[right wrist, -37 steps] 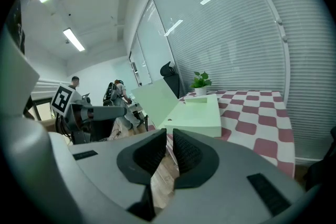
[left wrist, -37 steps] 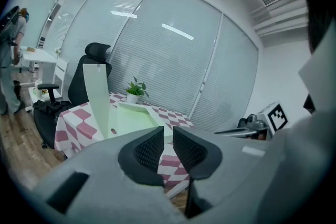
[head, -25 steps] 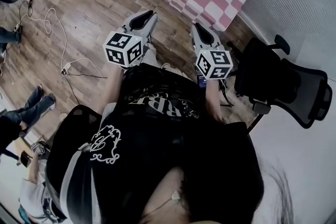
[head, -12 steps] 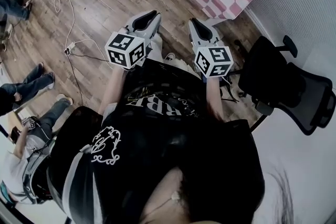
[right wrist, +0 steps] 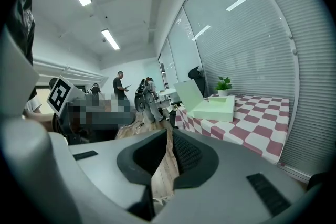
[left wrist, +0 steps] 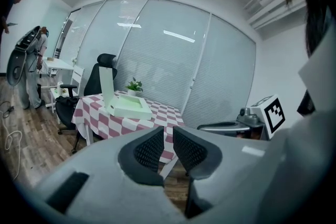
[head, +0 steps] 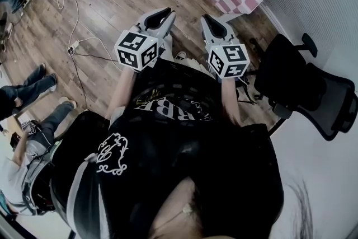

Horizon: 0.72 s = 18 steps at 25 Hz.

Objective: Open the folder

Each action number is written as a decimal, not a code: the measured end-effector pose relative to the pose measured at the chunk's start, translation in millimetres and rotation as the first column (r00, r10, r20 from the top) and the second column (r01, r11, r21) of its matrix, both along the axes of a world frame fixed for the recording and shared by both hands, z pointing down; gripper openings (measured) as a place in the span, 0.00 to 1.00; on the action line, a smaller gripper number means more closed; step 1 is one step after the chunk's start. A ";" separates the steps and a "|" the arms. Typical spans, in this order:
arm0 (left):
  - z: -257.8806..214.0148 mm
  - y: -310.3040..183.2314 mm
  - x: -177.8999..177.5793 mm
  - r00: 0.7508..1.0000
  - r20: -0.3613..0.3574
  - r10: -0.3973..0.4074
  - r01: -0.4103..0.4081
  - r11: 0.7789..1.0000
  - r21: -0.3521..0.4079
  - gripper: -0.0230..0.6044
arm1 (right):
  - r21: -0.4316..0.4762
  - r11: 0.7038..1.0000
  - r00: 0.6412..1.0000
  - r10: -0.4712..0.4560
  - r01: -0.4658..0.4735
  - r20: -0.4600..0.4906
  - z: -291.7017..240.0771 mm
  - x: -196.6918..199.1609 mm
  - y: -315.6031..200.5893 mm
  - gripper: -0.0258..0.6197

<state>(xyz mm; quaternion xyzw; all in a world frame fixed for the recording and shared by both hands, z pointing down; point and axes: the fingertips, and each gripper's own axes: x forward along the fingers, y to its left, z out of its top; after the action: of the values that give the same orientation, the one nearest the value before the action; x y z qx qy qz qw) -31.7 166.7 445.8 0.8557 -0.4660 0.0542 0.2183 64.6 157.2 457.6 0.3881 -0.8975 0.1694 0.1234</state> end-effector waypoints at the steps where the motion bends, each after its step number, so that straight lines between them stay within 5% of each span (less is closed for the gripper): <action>1: -0.8 -1.2 2.0 1.000 0.004 0.005 -0.005 1.000 0.003 0.14 | 0.004 1.000 1.000 0.003 -0.003 -0.004 -0.8 1.8 -1.2 0.10; 18: -5.1 -5.5 12.2 0.995 0.076 0.058 -0.060 0.998 0.030 0.14 | 0.006 1.000 1.000 0.001 -0.001 -0.023 0.6 0.1 -8.9 0.10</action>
<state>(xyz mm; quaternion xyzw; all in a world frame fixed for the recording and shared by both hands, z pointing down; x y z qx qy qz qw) -19.5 161.2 440.7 0.8699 -0.4492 0.0851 0.1852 64.7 148.3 458.1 0.3910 -0.8962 0.1622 0.1326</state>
